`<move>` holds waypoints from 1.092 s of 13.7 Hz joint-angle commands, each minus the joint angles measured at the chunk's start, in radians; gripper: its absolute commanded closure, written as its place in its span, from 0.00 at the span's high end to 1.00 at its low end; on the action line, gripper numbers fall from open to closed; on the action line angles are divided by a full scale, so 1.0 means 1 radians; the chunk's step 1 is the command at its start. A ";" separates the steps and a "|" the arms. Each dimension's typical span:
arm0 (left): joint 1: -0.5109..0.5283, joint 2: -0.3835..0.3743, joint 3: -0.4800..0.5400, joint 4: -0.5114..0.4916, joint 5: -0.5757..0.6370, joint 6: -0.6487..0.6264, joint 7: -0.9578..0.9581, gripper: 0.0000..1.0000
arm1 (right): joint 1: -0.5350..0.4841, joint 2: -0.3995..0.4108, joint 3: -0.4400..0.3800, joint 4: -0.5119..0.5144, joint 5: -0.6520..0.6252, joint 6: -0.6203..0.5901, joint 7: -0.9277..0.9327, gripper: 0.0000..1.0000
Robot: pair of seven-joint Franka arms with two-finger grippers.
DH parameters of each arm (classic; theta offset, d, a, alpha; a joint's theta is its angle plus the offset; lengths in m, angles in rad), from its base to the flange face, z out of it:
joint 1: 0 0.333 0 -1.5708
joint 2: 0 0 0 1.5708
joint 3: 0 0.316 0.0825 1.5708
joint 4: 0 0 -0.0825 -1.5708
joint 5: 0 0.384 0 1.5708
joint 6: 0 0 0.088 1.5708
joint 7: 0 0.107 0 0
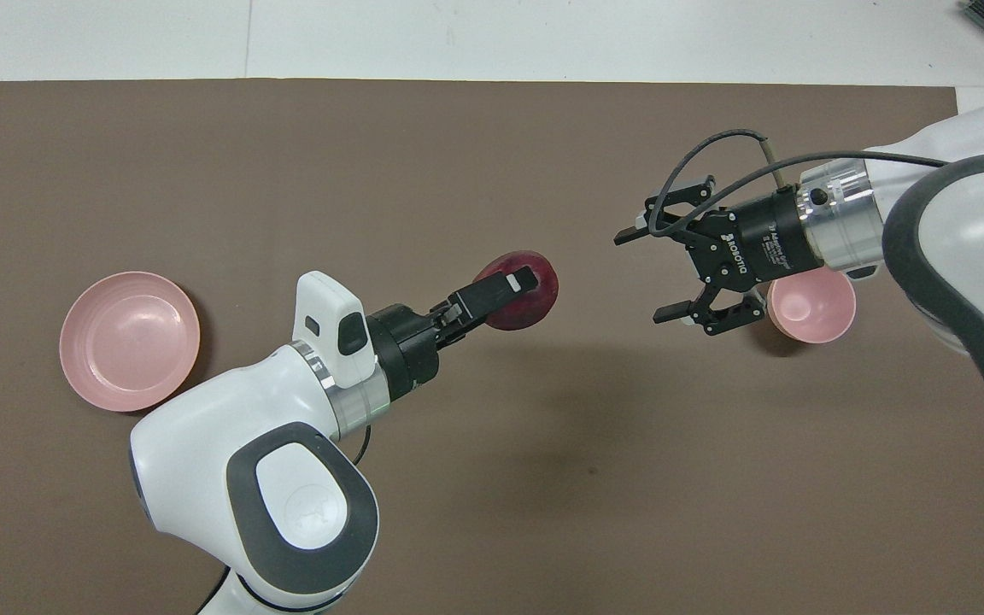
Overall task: Move apple from plate to bowl
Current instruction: 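Lift the apple with the left gripper while the right gripper reaches toward it, then close the right gripper around the apple held by the left gripper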
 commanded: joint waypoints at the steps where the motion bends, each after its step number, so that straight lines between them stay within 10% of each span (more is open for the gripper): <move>1: -0.020 0.019 -0.006 0.032 -0.017 0.050 -0.001 0.00 | 0.006 0.011 0.006 0.024 0.074 0.018 0.065 1.00; 15: -0.021 0.019 -0.034 0.033 -0.009 0.088 0.001 0.00 | 0.114 0.063 0.009 0.047 0.177 0.070 0.156 1.00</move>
